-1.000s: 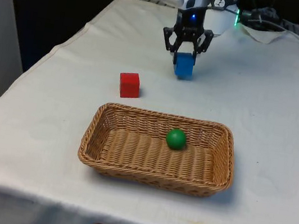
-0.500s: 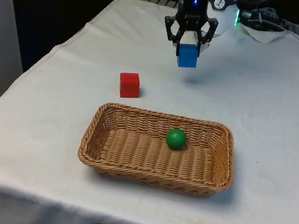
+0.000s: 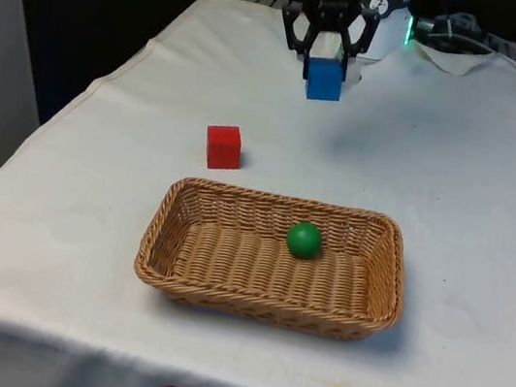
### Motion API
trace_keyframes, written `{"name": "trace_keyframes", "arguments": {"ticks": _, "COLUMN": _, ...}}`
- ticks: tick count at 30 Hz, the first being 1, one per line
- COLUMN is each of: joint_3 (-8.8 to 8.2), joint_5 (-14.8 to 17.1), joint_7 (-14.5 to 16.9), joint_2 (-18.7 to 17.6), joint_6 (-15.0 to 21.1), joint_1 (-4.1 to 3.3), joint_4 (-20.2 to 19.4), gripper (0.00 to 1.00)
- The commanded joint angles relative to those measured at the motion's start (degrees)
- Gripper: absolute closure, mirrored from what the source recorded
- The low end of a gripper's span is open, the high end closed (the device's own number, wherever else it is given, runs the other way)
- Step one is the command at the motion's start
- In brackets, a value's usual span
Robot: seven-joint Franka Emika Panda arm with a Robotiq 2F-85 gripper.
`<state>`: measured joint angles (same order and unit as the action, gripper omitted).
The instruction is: Place all non-red objects into the basket.
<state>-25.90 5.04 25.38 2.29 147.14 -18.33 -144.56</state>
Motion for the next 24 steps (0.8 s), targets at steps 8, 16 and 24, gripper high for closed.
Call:
{"name": "trace_keyframes", "arguments": {"ticks": 8, "joint_3": 0.23, "joint_5": -1.4, "joint_7": -1.9, "joint_2": -1.8, "joint_6": -2.9, "joint_1": 0.06, "joint_4": 4.6, "gripper": 0.99}}
{"name": "trace_keyframes", "arguments": {"ticks": 16, "joint_3": 0.57, "joint_5": -1.1, "joint_7": -2.3, "joint_2": -4.9, "joint_6": -5.6, "joint_1": -0.06, "joint_4": 10.4, "gripper": 0.99}}
{"name": "trace_keyframes", "arguments": {"ticks": 24, "joint_3": 0.8, "joint_5": -0.9, "joint_7": -2.9, "joint_2": -8.2, "joint_6": -6.8, "joint_1": -0.17, "joint_4": 15.1, "gripper": 0.99}}
